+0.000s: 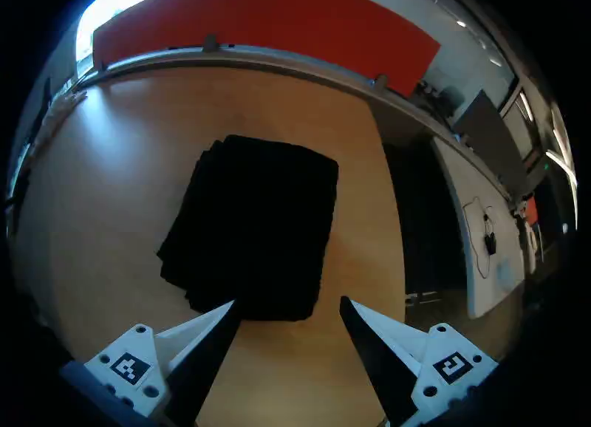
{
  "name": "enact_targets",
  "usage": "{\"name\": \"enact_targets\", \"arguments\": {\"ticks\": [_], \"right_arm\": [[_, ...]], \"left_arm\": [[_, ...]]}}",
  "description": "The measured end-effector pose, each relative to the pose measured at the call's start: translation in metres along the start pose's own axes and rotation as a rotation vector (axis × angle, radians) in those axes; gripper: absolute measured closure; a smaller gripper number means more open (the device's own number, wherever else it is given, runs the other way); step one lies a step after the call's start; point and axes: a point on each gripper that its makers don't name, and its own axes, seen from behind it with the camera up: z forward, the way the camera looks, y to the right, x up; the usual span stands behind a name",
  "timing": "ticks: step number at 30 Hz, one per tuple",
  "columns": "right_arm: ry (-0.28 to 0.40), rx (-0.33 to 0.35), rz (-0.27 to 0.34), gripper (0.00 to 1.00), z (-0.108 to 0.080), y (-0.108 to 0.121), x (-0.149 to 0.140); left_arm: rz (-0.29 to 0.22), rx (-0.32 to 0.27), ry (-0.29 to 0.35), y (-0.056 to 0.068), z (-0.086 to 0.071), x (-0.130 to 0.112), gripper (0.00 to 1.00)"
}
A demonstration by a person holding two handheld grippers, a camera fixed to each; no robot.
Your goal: Fold towel
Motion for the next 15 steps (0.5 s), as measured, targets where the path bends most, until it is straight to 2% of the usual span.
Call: {"name": "enact_targets", "arguments": {"ticks": [8, 15], "right_arm": [[0.030, 0.009, 0.036, 0.00, -0.004, -0.006, 0.007], [0.098, 0.012, 0.123, 0.00, -0.010, -0.009, 0.018]], "left_arm": [[-0.011, 0.000, 0.004, -0.002, -0.001, 0.001, 0.33], [-0.018, -0.001, 0.008, -0.002, -0.001, 0.002, 0.33]]}}
